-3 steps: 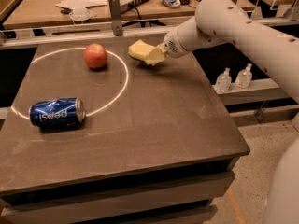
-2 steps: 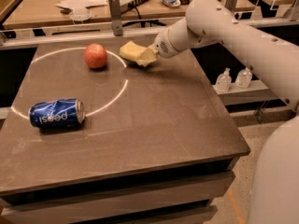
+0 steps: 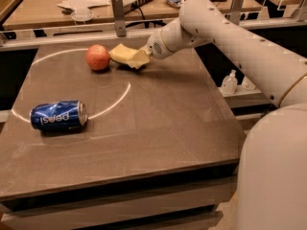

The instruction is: Move sponge near apple

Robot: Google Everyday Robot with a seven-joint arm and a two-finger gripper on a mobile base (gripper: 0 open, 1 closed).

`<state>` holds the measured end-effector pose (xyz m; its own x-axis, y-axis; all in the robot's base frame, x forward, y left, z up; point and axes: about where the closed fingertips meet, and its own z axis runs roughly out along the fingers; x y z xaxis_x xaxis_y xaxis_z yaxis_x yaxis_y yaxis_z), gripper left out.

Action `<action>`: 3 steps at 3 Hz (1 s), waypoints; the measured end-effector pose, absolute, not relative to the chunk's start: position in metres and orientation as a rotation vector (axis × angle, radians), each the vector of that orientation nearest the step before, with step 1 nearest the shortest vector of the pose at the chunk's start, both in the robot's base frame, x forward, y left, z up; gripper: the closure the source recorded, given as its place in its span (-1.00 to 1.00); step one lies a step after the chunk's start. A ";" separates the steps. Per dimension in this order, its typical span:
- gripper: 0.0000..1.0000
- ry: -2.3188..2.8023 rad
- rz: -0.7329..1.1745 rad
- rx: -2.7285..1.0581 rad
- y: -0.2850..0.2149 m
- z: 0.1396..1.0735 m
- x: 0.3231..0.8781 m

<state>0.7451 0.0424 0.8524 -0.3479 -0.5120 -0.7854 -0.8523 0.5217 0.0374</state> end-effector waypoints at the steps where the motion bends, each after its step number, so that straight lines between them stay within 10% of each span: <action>1: -0.42 2.022 0.609 -1.129 0.049 0.851 0.743; 2: -0.99 2.041 0.581 -1.078 0.037 0.859 0.739; 3: -1.00 2.025 0.487 -0.898 -0.007 0.885 0.736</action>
Offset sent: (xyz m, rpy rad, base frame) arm -0.0054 -0.0120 0.0085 -0.0078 0.0101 -0.0480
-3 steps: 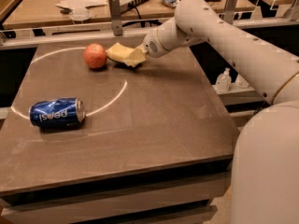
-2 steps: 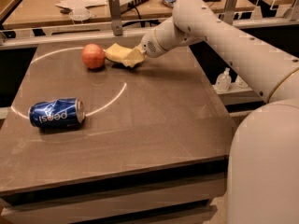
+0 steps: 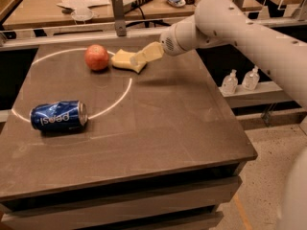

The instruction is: Move sponge near apple

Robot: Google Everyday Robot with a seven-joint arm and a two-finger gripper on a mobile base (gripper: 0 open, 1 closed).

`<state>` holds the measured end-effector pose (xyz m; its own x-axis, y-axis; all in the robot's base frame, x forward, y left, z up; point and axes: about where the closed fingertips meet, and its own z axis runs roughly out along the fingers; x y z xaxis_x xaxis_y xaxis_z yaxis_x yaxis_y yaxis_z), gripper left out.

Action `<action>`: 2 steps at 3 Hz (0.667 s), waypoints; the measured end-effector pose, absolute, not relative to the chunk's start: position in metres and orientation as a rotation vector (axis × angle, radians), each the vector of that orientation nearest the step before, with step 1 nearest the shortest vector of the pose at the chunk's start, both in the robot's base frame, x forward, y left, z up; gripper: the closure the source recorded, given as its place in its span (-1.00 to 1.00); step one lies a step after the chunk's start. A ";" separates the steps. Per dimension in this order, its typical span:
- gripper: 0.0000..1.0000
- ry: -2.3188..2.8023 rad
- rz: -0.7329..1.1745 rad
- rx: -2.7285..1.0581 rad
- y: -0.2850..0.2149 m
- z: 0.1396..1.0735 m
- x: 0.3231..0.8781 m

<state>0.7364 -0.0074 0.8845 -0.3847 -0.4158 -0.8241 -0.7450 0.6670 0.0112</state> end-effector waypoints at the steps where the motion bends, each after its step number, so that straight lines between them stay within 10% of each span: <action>1: -1.00 1.994 0.357 -0.708 -0.073 0.914 0.708; 2: -1.00 1.966 0.332 -0.663 -0.079 0.912 0.710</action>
Offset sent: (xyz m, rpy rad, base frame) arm -0.0256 -0.0577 0.0277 0.0143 -0.0799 -0.1565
